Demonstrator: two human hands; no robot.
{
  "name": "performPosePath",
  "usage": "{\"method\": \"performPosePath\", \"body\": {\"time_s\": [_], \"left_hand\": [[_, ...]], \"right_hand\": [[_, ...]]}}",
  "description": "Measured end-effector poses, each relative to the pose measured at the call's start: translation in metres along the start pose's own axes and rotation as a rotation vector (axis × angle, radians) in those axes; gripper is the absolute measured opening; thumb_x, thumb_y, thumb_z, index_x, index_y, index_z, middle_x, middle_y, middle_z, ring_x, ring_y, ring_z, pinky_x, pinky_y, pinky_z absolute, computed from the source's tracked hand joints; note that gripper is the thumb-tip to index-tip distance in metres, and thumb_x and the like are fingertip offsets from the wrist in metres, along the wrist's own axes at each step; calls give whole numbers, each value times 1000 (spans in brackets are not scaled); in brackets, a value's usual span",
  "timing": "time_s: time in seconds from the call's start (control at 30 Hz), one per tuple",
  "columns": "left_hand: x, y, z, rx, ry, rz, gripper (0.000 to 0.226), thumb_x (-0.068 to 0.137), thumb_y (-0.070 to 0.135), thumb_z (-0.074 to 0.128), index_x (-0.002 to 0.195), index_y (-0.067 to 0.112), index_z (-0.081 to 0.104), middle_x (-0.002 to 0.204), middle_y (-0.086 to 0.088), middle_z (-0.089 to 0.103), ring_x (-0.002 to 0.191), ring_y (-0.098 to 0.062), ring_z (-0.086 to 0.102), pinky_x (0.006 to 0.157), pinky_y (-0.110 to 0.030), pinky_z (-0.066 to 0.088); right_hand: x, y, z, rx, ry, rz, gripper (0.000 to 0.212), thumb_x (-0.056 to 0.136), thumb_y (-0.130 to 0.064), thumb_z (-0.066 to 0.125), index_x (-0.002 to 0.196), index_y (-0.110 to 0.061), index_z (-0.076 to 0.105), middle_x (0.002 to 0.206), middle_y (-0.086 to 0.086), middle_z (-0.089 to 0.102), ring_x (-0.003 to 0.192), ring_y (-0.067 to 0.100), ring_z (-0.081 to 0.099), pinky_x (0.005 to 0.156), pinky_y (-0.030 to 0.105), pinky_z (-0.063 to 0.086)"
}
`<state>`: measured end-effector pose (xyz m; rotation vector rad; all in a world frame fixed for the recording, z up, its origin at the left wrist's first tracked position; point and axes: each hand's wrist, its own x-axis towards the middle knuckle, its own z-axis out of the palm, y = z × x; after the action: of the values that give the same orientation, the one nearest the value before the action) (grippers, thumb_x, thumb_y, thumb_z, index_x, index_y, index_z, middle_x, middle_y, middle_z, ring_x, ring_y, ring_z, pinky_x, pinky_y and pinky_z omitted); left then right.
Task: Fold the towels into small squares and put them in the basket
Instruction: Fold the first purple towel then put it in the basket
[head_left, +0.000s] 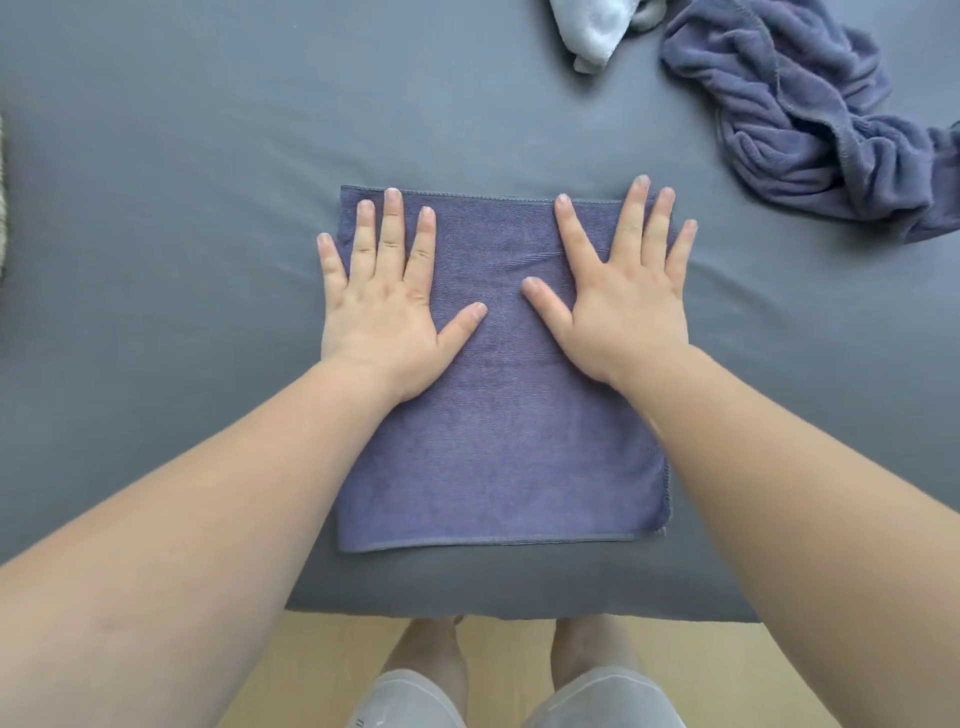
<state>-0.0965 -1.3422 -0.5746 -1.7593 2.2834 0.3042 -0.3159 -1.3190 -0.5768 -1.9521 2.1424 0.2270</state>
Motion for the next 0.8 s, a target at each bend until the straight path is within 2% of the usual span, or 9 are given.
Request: {"method": "performPosePath", "body": {"time_s": [0.03, 0.1, 0.17, 0.2, 0.27, 0.33, 0.4, 0.53, 0.8], "left_hand": [[3, -2, -4, -5, 7, 3, 90, 90, 77, 15, 159, 23, -5, 166, -7, -14, 153, -28, -11, 120, -60, -3], [12, -7, -13, -20, 69, 14, 77, 97, 66, 23, 159, 23, 10, 167, -9, 6, 152, -31, 8, 120, -58, 8], [23, -12, -23, -6, 173, 31, 63, 100, 53, 33, 154, 21, 30, 156, -10, 33, 137, -35, 32, 110, -53, 26], [29, -14, -28, 14, 208, 40, 56, 100, 47, 37, 149, 20, 39, 146, -10, 42, 128, -36, 39, 103, -51, 30], [40, -16, -35, 48, 236, 48, 41, 100, 41, 41, 131, 17, 55, 127, -12, 51, 114, -36, 43, 95, -49, 32], [50, -18, -40, 81, 241, 52, 32, 100, 38, 44, 114, 14, 59, 116, -12, 54, 110, -35, 43, 92, -48, 32], [58, -19, -45, 109, 242, 67, 27, 100, 37, 46, 106, 14, 59, 112, -12, 56, 109, -34, 44, 92, -47, 32], [67, -23, -49, 68, 253, 76, 20, 99, 34, 48, 101, 14, 54, 105, -12, 59, 103, -36, 49, 89, -47, 35], [77, -27, -55, 71, 173, 38, 24, 94, 38, 53, 102, 16, 59, 104, -13, 62, 105, -36, 51, 91, -47, 36]], "right_hand": [[7, 2, -1, 4, 26, -3, 73, 94, -74, 20, 159, -41, 11, 164, 28, 0, 152, 47, -2, 120, 62, -3], [19, 9, -7, 58, 143, -28, 58, 99, -58, 33, 152, -35, 37, 159, 25, 28, 147, 45, 24, 121, 60, 8], [30, 17, -16, 84, 271, -71, 43, 97, -39, 44, 130, -20, 62, 133, 17, 55, 124, 43, 48, 113, 55, 32], [35, 21, -21, 69, 292, -86, 35, 94, -33, 48, 119, -17, 66, 121, 14, 60, 114, 42, 51, 103, 50, 40], [44, 26, -29, 51, 270, -125, 23, 90, -29, 56, 104, -15, 68, 108, 12, 62, 106, 40, 53, 88, 47, 42], [52, 28, -35, 57, 252, -201, 15, 88, -27, 60, 95, -16, 67, 102, 10, 62, 103, 39, 53, 82, 46, 41], [59, 30, -40, 49, 246, -271, 12, 91, -25, 59, 94, -16, 64, 99, 10, 63, 99, 38, 54, 79, 46, 40], [75, 36, -49, 94, 231, -293, 13, 96, -24, 53, 102, -13, 59, 100, 14, 67, 94, 39, 54, 78, 46, 40], [83, 33, -53, 76, 136, -335, 27, 94, -30, 60, 117, -17, 64, 110, 12, 65, 108, 38, 53, 90, 45, 45]]}}
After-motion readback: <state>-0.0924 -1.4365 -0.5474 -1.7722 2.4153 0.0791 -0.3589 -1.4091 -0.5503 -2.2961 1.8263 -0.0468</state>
